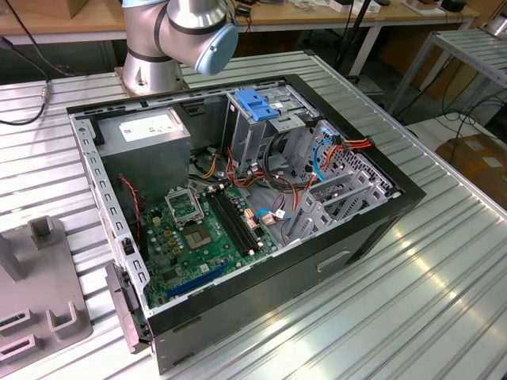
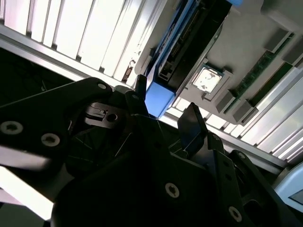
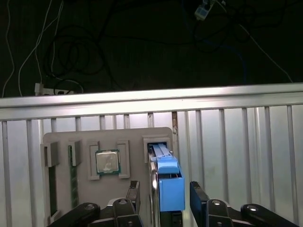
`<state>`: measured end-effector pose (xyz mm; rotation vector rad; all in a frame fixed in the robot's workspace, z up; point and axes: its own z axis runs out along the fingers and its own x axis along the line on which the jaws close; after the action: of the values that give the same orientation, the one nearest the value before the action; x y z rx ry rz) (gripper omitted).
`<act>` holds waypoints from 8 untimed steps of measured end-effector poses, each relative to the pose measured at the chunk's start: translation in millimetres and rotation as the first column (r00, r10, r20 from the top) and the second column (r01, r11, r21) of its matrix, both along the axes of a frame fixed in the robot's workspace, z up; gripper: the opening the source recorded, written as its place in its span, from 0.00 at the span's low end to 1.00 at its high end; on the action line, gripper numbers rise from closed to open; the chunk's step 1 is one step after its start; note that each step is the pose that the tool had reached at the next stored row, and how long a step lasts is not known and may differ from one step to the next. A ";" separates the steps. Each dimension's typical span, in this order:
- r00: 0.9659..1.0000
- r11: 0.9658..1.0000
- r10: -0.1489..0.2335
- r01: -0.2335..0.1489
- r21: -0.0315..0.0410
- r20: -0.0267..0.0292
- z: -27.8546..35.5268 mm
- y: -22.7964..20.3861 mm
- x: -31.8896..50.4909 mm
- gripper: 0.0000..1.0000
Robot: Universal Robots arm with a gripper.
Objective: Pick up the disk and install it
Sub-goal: 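Pick up the disk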
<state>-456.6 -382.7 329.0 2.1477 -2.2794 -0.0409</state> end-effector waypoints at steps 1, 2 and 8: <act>1.000 1.000 0.000 0.000 0.000 0.000 -1.5 0.0 0.0 0.54; 1.000 1.000 0.000 0.000 0.000 0.000 -2.9 0.0 0.0 0.54; 1.000 1.000 0.000 0.000 0.000 0.002 -11.9 0.0 0.0 0.54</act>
<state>-456.6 -382.6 317.1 2.1495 -2.2802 -0.0387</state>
